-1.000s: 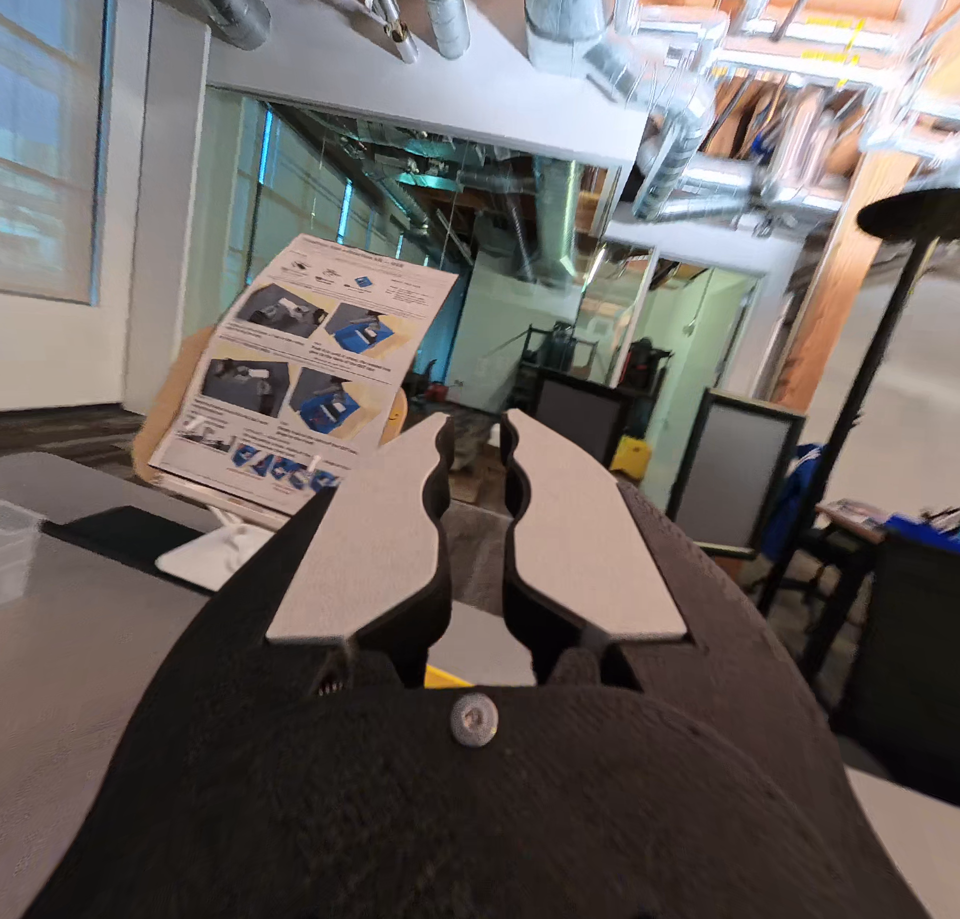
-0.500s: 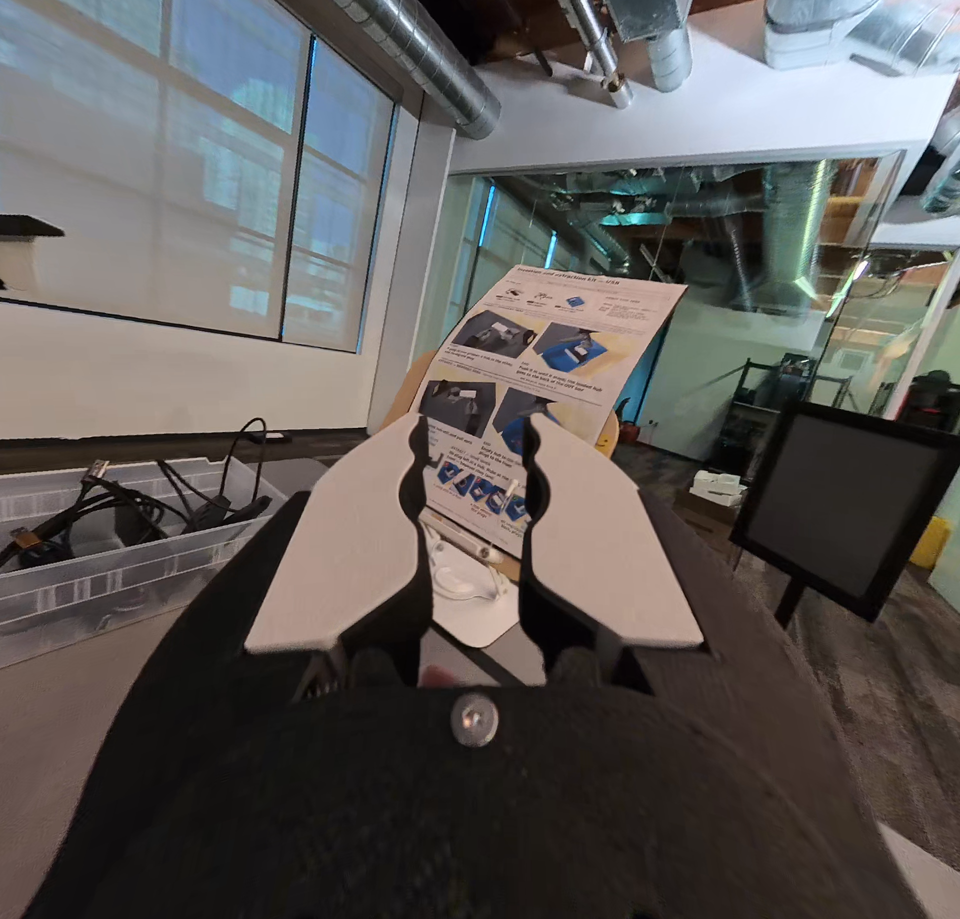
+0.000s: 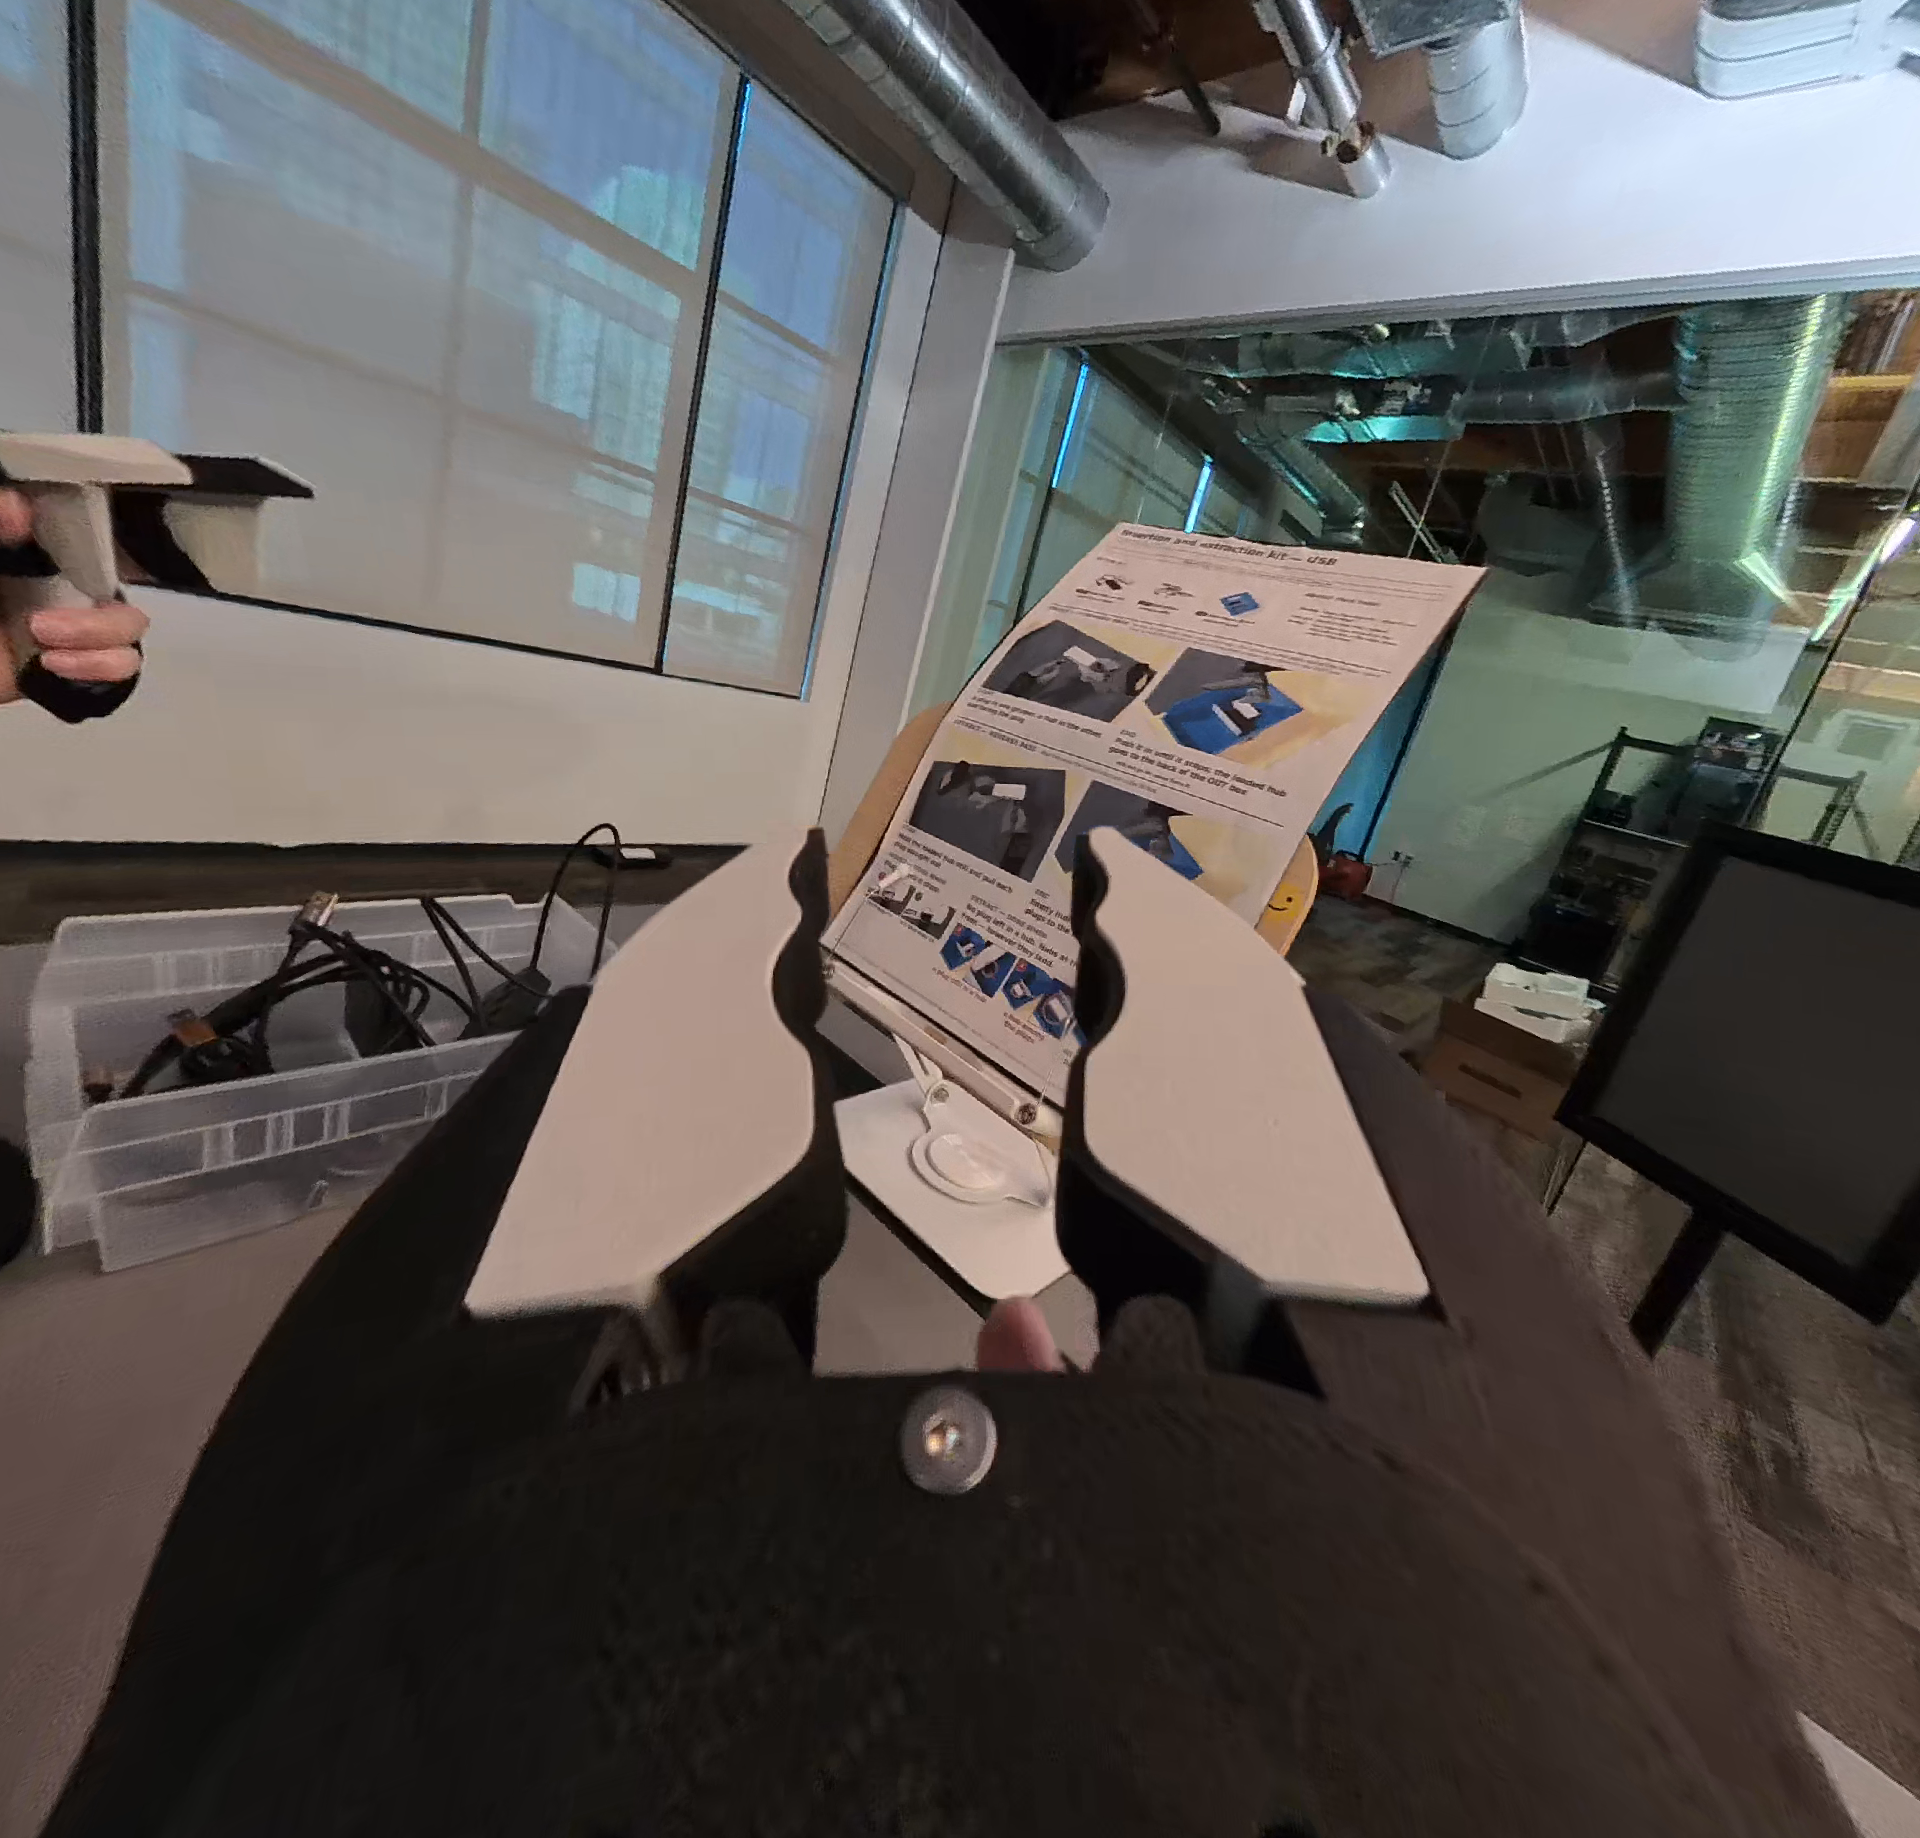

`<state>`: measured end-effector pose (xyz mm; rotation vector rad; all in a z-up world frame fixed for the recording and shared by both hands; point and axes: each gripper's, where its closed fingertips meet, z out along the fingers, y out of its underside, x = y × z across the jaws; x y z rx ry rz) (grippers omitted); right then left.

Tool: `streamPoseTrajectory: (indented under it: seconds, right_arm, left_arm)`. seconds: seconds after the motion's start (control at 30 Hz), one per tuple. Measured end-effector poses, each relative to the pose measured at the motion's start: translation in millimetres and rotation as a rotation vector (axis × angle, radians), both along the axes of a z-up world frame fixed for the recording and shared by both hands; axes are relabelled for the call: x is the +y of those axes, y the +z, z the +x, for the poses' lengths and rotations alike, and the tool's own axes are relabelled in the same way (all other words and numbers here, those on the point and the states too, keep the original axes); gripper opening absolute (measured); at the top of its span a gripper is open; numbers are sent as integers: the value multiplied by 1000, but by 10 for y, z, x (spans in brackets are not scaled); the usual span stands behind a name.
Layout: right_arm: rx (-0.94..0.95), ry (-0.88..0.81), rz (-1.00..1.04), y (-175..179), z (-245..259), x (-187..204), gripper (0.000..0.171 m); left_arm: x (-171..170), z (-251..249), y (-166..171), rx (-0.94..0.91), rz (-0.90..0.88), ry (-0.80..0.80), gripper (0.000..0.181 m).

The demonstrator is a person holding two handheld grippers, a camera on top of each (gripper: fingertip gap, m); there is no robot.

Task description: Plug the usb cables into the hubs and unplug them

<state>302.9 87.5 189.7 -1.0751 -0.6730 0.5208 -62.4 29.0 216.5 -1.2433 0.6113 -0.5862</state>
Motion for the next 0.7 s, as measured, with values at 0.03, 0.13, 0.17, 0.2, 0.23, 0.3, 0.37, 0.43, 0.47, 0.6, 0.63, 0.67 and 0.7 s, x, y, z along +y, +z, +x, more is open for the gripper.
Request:
streamPoseTrajectory:
  seconds: [0.03,0.13,0.17,0.2,0.23,0.3,0.37,0.43,0.47,0.6,0.63,0.67,0.7]
  right_arm:
    - [14,-9,6,20,20,-2,45]
    - [32,-48,38,80,83,-14,40]
    - [38,-51,45,99,96,-28,40]
    - [46,-51,55,123,106,-48,40]
    - [61,-56,70,154,122,-66,41]
    - [77,-72,81,194,149,-87,42]
    - [57,-91,76,199,159,-94,43]
    - [53,-137,93,229,203,-101,44]
    - [57,-153,98,246,221,-108,45]
    - [81,-147,91,289,213,-142,53]
    - [93,-165,107,312,224,-141,58]
    - [111,-196,115,335,252,-128,64]
    - [115,-198,115,339,245,-133,63]
  left_arm:
    - [-34,51,-8,7,-7,-23,56]
    - [-118,144,-5,25,-11,-50,56]
    - [-137,156,11,27,2,-45,56]
    - [-159,168,30,27,15,-40,55]
    - [-181,188,40,30,21,-42,55]
    - [-224,238,41,44,27,-57,55]
    - [-242,271,40,54,33,-60,55]
    - [-236,291,36,56,34,-63,55]
    - [-228,301,25,58,26,-67,55]
    - [-196,322,-1,56,5,-75,55]
    - [-195,335,-7,58,0,-80,55]
    - [-196,350,-17,63,-5,-84,55]
    - [-193,366,-28,71,-8,-85,55]
